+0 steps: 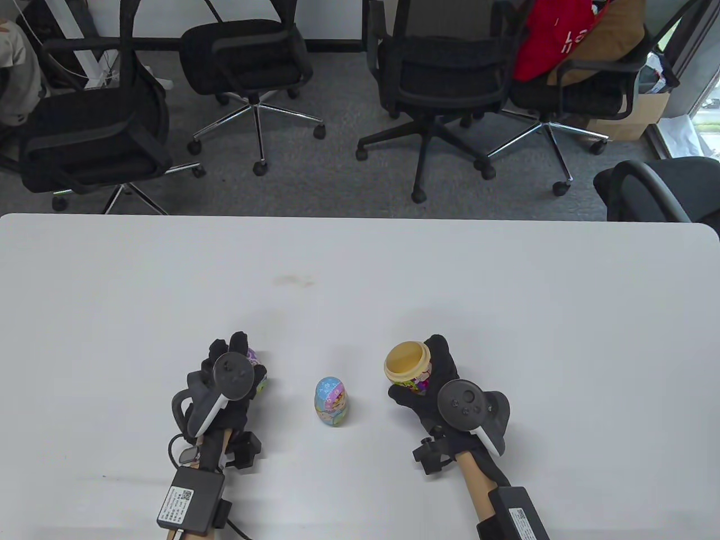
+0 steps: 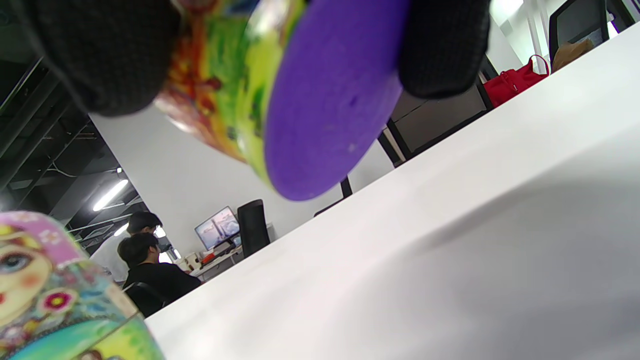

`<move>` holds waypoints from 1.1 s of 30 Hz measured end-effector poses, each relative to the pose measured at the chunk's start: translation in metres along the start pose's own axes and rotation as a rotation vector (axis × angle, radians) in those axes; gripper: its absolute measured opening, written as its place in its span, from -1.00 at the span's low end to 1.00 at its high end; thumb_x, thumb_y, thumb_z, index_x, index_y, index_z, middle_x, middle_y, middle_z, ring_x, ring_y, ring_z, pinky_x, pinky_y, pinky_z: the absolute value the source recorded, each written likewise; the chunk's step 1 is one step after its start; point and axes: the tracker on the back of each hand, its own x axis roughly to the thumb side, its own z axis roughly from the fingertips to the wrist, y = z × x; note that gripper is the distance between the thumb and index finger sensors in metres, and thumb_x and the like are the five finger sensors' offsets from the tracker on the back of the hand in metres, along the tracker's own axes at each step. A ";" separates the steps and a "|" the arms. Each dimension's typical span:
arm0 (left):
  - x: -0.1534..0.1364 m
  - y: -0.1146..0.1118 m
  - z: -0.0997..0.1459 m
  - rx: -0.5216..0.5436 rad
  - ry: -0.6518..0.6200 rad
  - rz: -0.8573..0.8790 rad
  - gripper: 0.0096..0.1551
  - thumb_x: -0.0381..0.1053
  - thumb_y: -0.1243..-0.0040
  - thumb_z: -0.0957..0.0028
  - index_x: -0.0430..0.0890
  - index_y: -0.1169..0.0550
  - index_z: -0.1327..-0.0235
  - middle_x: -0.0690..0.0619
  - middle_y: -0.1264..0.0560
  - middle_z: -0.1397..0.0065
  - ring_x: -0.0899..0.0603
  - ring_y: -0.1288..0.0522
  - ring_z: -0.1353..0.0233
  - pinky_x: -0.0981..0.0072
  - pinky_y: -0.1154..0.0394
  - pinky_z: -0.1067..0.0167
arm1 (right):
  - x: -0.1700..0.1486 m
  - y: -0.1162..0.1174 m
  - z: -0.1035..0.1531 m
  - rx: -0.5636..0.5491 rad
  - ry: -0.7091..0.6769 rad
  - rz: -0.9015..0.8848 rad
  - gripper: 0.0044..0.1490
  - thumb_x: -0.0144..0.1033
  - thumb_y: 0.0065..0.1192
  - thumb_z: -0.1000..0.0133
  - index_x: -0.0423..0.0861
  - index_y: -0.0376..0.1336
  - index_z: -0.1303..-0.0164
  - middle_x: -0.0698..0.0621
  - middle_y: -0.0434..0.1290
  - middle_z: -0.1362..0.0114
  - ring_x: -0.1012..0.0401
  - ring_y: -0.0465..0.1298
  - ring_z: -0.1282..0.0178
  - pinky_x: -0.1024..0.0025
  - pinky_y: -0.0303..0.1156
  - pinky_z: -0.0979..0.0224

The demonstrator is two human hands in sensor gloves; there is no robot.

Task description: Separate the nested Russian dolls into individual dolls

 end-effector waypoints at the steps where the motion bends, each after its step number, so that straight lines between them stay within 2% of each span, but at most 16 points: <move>1: 0.000 0.002 0.000 0.004 -0.002 0.004 -0.11 0.17 -0.12 -0.16 -0.02 -0.13 -0.73 -0.35 -0.16 -0.71 -0.45 -0.37 -0.56 -0.20 -0.41 -0.44 | 0.000 0.000 0.000 0.000 -0.002 -0.001 0.46 0.17 0.35 0.08 -0.32 -0.37 -0.61 -0.28 0.01 -0.64 -0.19 0.25 -0.55 -0.08 0.39 -0.50; 5: 0.008 0.019 0.005 0.056 -0.052 0.091 -0.11 0.18 -0.11 -0.16 -0.03 -0.14 -0.74 -0.35 -0.17 -0.71 -0.45 -0.37 -0.55 -0.19 -0.42 -0.43 | 0.005 -0.001 0.001 -0.007 -0.019 -0.001 0.46 0.17 0.36 0.08 -0.32 -0.37 -0.61 -0.28 0.01 -0.64 -0.18 0.24 -0.56 -0.07 0.38 -0.50; 10: 0.029 0.047 0.018 0.122 -0.177 0.210 -0.11 0.19 -0.09 -0.18 -0.06 -0.14 -0.75 -0.37 -0.19 -0.70 -0.45 -0.39 -0.53 -0.18 -0.44 -0.40 | 0.017 -0.004 0.002 -0.019 -0.062 -0.007 0.46 0.17 0.36 0.08 -0.32 -0.38 -0.61 -0.27 0.00 -0.65 -0.18 0.24 -0.56 -0.07 0.38 -0.51; 16: 0.058 0.068 0.036 0.151 -0.332 0.363 -0.11 0.20 -0.08 -0.19 -0.08 -0.15 -0.75 -0.38 -0.20 -0.69 -0.45 -0.41 -0.52 -0.17 -0.46 -0.39 | 0.035 -0.003 0.006 -0.021 -0.131 -0.012 0.46 0.16 0.36 0.08 -0.32 -0.38 -0.61 -0.27 0.00 -0.65 -0.18 0.24 -0.56 -0.07 0.38 -0.51; 23: 0.087 0.078 0.056 0.101 -0.497 0.556 -0.11 0.20 -0.07 -0.20 -0.10 -0.15 -0.76 -0.39 -0.20 -0.69 -0.45 -0.41 -0.51 -0.17 -0.46 -0.39 | 0.056 0.000 0.011 -0.010 -0.208 -0.019 0.46 0.16 0.36 0.09 -0.31 -0.37 -0.61 -0.26 0.00 -0.65 -0.17 0.24 -0.57 -0.07 0.37 -0.52; 33: 0.110 0.074 0.071 0.050 -0.602 0.608 -0.11 0.19 -0.06 -0.21 -0.11 -0.15 -0.76 -0.41 -0.21 -0.68 -0.46 -0.42 -0.51 -0.17 -0.47 -0.38 | 0.071 0.001 0.017 -0.014 -0.269 -0.022 0.46 0.15 0.37 0.09 -0.30 -0.37 -0.61 -0.25 0.00 -0.66 -0.16 0.23 -0.58 -0.07 0.36 -0.53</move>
